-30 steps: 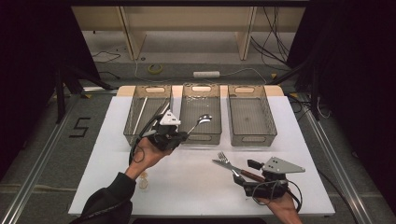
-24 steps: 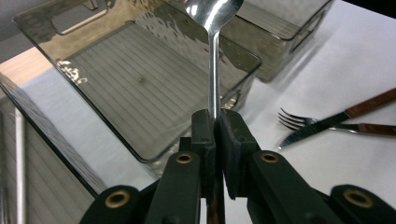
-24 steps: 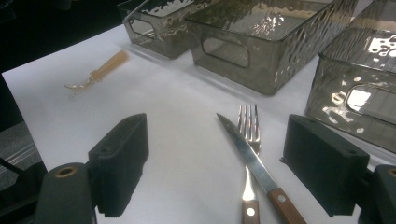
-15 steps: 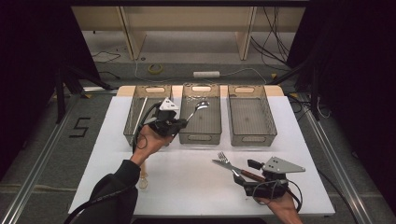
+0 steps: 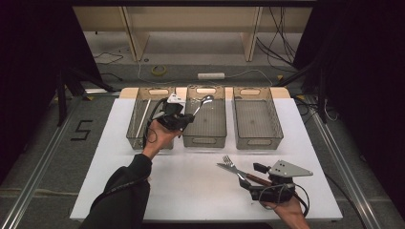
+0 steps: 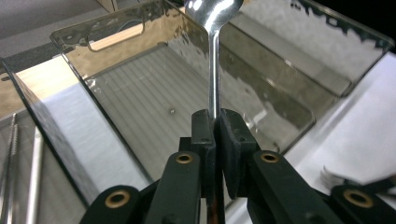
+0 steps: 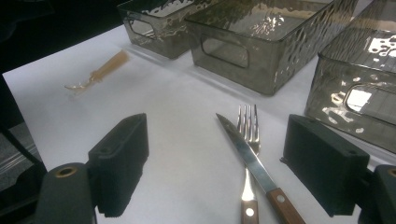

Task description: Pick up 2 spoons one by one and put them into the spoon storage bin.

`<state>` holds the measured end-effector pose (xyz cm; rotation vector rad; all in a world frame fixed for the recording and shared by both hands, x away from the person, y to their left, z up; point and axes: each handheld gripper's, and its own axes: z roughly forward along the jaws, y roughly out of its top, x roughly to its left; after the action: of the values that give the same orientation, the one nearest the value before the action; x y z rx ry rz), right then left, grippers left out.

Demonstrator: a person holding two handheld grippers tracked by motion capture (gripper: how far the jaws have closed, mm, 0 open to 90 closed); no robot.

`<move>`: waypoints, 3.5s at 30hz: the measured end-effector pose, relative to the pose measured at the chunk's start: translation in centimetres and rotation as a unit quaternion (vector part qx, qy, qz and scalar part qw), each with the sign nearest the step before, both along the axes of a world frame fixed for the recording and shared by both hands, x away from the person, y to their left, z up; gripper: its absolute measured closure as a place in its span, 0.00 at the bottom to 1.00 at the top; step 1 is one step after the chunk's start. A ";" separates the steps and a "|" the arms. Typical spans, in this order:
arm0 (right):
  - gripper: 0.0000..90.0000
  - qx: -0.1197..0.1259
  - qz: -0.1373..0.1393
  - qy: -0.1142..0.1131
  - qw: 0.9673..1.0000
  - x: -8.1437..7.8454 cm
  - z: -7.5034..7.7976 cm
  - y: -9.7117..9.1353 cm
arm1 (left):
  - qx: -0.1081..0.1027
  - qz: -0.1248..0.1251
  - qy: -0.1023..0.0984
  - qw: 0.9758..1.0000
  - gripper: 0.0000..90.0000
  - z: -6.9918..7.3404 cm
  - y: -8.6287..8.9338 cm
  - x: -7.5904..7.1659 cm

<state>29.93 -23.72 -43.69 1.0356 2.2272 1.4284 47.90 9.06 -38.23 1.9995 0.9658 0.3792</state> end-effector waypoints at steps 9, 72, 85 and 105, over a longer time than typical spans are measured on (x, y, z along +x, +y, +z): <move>0.26 0.001 0.001 0.001 1.000 0.0 0.0 0.0 | 0.012 0.011 -0.001 1.000 0.93 -0.5 -1.0 1.5; 0.26 0.003 0.004 0.002 1.000 0.0 0.0 0.0 | 0.021 0.026 0.052 0.998 0.70 -2.8 -2.8 3.8; 0.26 0.003 0.001 0.000 1.000 -0.1 0.1 0.0 | 0.047 0.042 0.054 0.997 0.41 0.3 0.1 -0.3; 0.26 0.001 0.003 -0.005 1.000 -0.3 0.3 0.2 | 0.068 0.074 0.058 0.993 0.28 0.9 4.6 -6.0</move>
<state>29.64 -23.55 -43.42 1.0221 2.2243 1.4359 41.90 13.66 -37.29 2.0972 1.1934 0.4241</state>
